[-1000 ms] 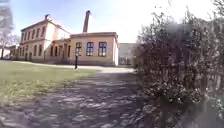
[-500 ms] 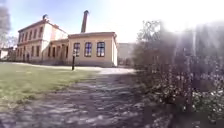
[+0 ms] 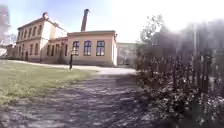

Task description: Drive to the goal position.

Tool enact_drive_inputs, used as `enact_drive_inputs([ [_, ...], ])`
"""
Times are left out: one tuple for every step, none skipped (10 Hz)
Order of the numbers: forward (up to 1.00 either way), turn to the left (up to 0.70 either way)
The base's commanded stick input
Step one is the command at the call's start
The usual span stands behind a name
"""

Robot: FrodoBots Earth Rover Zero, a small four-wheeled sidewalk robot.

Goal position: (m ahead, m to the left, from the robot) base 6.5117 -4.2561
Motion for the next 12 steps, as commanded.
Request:
enact_drive_inputs([
  [0.85, 0.00],
  [0.85, 0.00],
  [0.85, 0.00],
  [0.85, 0.00],
  [0.85, 0.00],
  [0.85, 0.00],
  [0.85, 0.00],
  [0.85, 0.00],
  [0.85, 0.00],
  [0.85, 0.00],
  [0.85, 0.00],
  [0.85, 0.00],
])
